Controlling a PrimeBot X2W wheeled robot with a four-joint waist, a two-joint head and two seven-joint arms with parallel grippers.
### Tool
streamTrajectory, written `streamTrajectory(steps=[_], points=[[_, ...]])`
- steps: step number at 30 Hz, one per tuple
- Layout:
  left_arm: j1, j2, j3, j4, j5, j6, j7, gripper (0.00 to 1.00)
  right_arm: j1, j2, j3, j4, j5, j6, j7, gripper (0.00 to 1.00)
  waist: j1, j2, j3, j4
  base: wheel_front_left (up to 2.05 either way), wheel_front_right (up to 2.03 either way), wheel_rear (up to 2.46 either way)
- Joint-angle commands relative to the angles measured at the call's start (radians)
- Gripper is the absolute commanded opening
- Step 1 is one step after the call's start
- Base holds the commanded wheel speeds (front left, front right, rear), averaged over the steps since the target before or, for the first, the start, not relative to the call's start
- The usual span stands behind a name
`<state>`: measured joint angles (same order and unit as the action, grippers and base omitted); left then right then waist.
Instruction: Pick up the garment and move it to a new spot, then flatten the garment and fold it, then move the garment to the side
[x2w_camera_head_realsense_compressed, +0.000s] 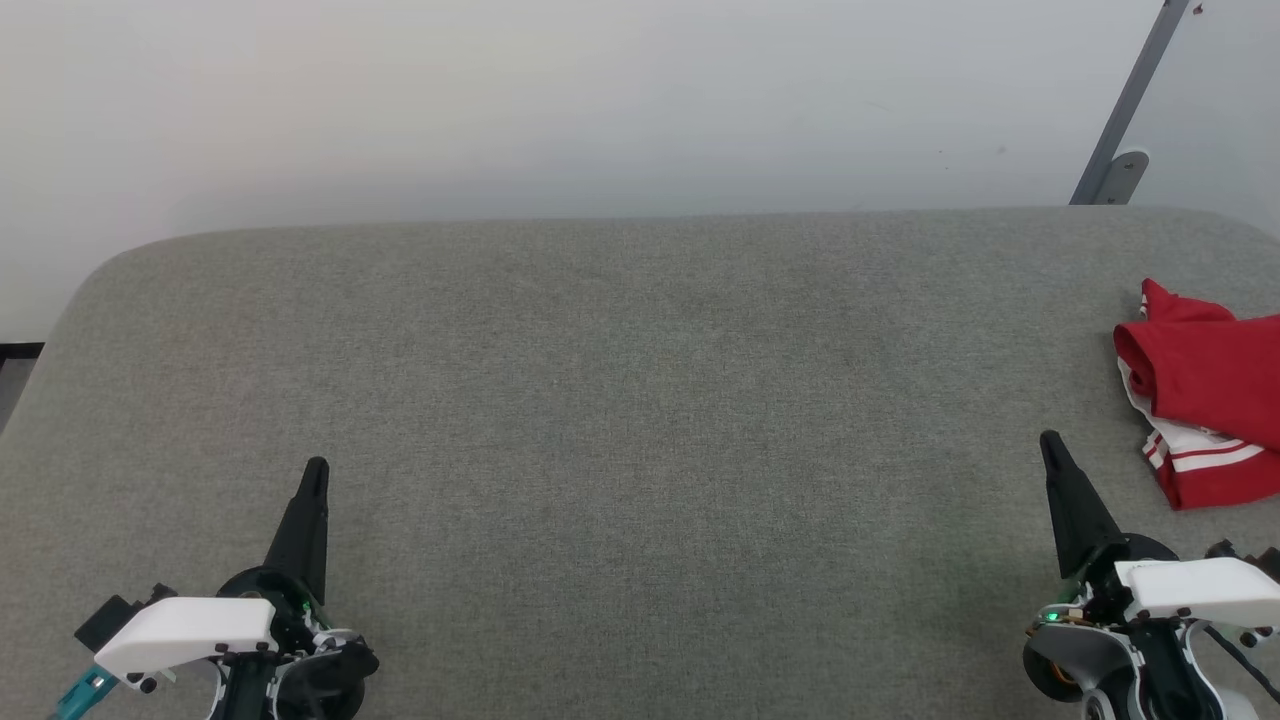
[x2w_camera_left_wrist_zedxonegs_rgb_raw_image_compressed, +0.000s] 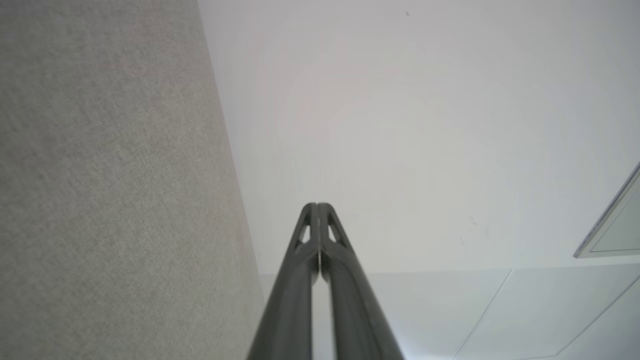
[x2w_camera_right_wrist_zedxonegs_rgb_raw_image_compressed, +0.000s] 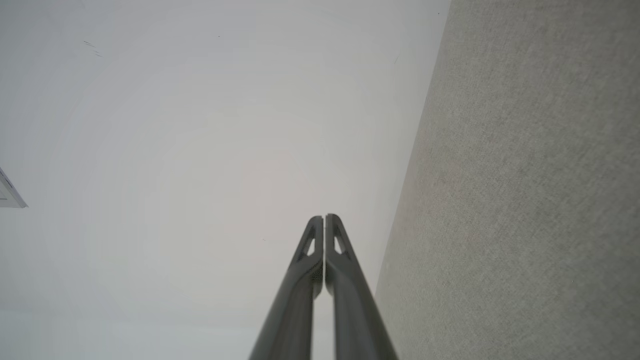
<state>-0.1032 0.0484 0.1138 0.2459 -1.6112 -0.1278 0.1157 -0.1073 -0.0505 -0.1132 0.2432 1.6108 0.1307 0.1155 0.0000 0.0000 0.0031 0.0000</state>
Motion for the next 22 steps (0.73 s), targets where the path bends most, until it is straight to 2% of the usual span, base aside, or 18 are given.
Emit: streamTrajectory(steps=[1,22], points=[[-0.013,0.002,0.001,-0.001,-0.003,-0.005,0.001,0.0,-0.004,0.002,-0.001,0.003,0.004,0.0,0.001,0.0,0.0,0.0,0.0,0.0,0.0,0.0,0.0],[-0.013,0.002,0.001,-0.001,-0.003,-0.005,0.0,0.0,-0.004,0.002,-0.001,0.003,0.004,0.0,0.001,0.0,0.0,0.0,0.0,0.0,0.0,0.0,0.0]])
